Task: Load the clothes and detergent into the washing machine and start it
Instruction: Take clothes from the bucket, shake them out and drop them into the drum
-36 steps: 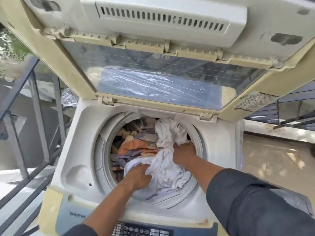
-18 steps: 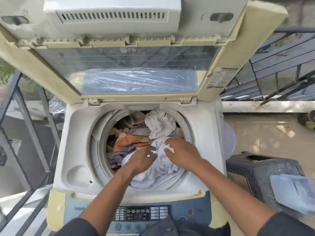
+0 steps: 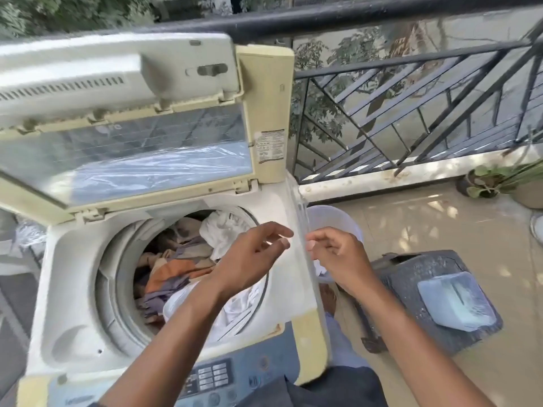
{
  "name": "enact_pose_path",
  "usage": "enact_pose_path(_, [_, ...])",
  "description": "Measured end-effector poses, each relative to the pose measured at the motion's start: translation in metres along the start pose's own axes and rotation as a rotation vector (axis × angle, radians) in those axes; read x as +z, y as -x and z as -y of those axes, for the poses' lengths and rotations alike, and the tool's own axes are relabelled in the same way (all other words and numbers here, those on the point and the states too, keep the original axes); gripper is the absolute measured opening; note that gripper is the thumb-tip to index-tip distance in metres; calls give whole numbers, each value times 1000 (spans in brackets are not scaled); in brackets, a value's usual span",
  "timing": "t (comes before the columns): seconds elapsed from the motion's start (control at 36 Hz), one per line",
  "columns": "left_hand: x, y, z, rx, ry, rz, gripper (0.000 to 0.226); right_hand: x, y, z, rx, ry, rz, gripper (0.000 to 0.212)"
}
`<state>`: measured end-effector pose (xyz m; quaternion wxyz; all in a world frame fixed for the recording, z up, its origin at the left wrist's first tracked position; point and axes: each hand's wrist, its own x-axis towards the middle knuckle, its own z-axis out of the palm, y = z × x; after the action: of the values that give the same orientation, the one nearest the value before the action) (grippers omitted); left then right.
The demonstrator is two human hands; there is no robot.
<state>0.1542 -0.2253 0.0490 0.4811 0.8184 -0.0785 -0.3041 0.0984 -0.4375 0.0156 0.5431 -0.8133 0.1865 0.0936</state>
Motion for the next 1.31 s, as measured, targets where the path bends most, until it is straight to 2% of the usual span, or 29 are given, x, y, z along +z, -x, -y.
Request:
enact_pose_path(0.11, [28, -32, -43, 60, -16, -18, 28, -40, -17, -23, 38, 15, -29, 16])
enact_pose_path(0.31, [84, -105, -65, 1, -125, 11, 20, -100, -69, -57, 86, 143, 3, 19])
enact_pose_path(0.5, [149, -183, -37, -183, -426, 126, 30, -132, -140, -118, 159, 312, 137, 21])
enact_pose_path(0.61, [184, -217, -6, -319, -530, 238, 36, -131, -182, -170, 236, 529, 254, 25])
enact_pose_path(0.78, [232, -283, 60, -501, -514, 317, 49, -108, -245, -264, 275, 642, 428, 29])
enact_pose_path(0.97, [274, -354, 152, -613, -501, 374, 38, -47, -301, -385, 220, 741, 661, 31])
enact_pose_path(1.14, [299, -392, 221, -630, -505, 324, 37, 21, -347, -484, 193, 817, 757, 34])
enact_pose_path(1.31, [313, -410, 265, -639, -515, 318, 34, 75, -386, -561, 358, 788, 727, 50])
